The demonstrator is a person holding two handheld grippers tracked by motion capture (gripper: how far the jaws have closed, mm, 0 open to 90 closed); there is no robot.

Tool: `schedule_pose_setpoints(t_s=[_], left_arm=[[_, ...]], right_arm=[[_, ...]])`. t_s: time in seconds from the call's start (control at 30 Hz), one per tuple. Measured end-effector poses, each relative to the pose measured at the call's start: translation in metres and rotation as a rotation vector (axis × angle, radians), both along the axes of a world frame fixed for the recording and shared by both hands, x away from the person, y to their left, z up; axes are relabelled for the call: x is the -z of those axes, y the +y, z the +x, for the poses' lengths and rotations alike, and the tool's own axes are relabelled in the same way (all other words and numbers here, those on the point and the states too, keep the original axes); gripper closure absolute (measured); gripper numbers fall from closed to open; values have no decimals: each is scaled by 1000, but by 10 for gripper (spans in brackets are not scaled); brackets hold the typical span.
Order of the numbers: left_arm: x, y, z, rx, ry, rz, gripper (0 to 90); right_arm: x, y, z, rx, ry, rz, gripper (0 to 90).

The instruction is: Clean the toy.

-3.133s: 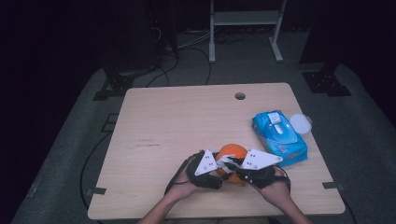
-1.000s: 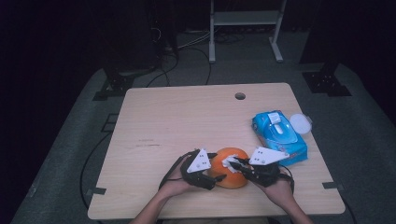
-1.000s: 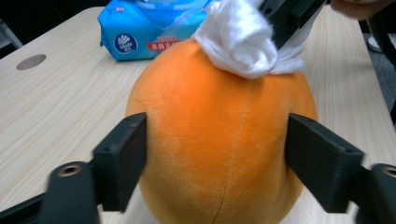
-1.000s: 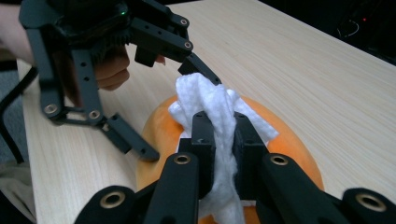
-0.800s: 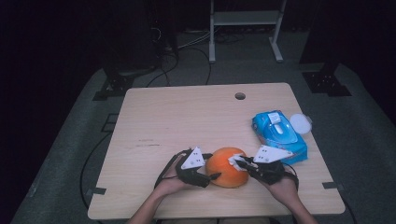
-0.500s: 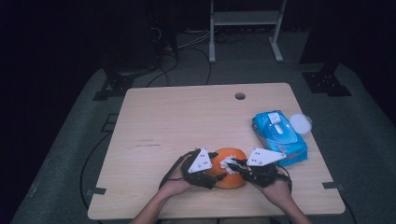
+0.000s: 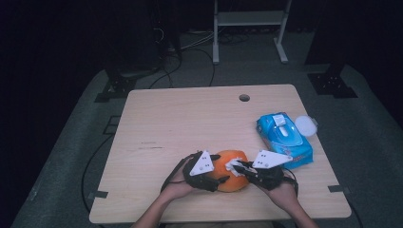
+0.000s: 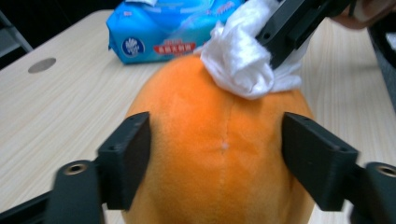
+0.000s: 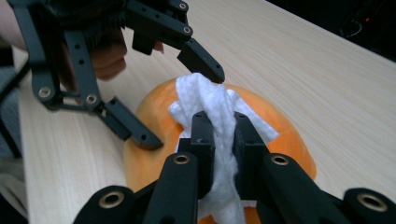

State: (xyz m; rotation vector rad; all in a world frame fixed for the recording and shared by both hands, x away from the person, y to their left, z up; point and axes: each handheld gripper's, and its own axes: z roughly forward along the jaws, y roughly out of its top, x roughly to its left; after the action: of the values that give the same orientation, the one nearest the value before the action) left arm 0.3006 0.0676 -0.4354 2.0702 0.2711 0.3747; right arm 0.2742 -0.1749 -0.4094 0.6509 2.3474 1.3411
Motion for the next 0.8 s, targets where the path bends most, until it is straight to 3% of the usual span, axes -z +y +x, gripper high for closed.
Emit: schedule_pose_setpoints(t_s=[0.17, 0.27, 0.33, 0.43, 0.53, 0.63, 0.73, 0.8], left_arm=[[2, 16, 10, -5, 48, -13, 331], [-1, 17, 11, -5, 60, -36, 279], [-6, 10, 8, 10, 45, -38, 184], [-6, 6, 4, 27, 9, -18, 206], [1, 11, 5, 26, 26, -24, 297], [3, 18, 8, 20, 31, -23, 327], [1, 20, 10, 12, 53, -37, 322], [-4, 16, 9, 4, 65, -56, 230]], right_arm=[[2, -13, 5, 58, 4, -16, 805], [6, -21, 8, 86, 29, 3, 805], [4, -14, 5, 83, 11, -6, 805], [0, -5, 2, 55, -7, 9, 804], [0, -2, 0, 29, -8, 0, 804], [4, -7, 3, 33, 8, -2, 804], [7, -12, 3, 51, 8, -16, 804], [6, -10, 0, 50, 15, 8, 804]])
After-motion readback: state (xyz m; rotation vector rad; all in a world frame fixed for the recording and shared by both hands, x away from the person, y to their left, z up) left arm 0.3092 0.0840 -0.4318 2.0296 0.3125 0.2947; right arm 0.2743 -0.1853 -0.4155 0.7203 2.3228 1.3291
